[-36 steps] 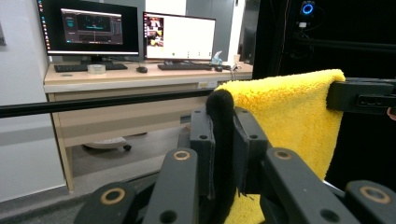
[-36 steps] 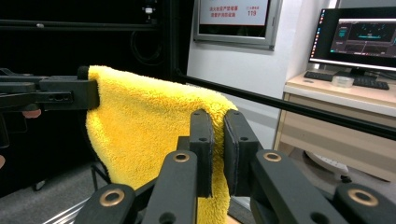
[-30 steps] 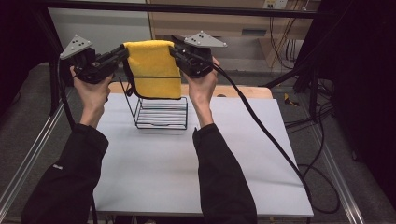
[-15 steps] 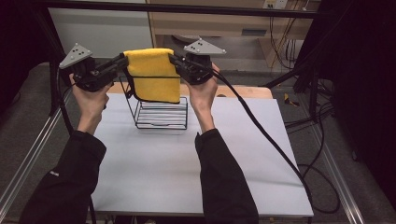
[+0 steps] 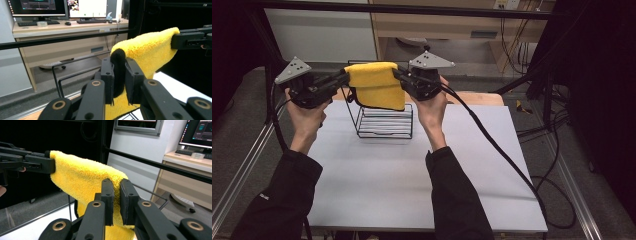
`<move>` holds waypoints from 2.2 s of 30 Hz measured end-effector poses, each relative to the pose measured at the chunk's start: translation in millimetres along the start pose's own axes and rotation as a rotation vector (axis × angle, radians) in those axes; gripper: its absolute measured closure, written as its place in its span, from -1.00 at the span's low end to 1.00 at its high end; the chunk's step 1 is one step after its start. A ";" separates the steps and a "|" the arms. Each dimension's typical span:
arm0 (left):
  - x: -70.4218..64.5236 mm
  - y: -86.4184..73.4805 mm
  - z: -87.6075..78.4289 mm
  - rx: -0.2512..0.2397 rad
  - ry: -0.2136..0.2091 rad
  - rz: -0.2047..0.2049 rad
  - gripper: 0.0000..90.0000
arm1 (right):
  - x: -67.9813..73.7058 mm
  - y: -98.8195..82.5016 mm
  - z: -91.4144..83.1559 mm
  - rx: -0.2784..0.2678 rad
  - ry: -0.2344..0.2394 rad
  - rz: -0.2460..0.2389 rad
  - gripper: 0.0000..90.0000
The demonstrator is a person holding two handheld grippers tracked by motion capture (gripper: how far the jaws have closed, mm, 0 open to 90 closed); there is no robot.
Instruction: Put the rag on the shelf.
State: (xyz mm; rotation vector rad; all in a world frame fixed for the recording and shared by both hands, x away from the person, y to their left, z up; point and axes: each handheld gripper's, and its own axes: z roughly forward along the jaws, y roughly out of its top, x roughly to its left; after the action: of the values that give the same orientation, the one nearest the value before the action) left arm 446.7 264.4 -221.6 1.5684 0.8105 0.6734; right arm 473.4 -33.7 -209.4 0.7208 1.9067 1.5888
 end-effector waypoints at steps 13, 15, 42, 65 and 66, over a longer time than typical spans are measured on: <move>-3.8 -19.2 -4.9 0.066 -0.009 -0.009 0.69 | 7.9 -16.7 -5.9 0.057 0.035 -0.007 0.83; -5.1 -22.6 -5.3 0.073 -0.010 -0.016 0.67 | 8.0 -19.7 -5.9 0.066 0.042 -0.001 0.83; 2.0 -16.7 -5.6 0.207 -0.025 -0.081 0.20 | 13.4 -37.5 -2.4 0.131 0.058 -0.050 0.81; -1.4 -44.4 11.7 0.274 -0.018 -0.071 0.81 | 16.2 -45.7 -13.7 0.152 0.114 0.007 0.36; -1.5 -45.2 11.9 0.275 -0.018 -0.068 0.81 | 16.6 -45.7 -13.6 0.148 0.116 0.011 0.35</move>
State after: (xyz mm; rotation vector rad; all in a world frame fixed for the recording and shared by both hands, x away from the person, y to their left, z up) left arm 449.5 259.4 -268.0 1.7824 0.9698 0.5135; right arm 449.6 -38.6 -253.7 0.7143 2.1254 1.5387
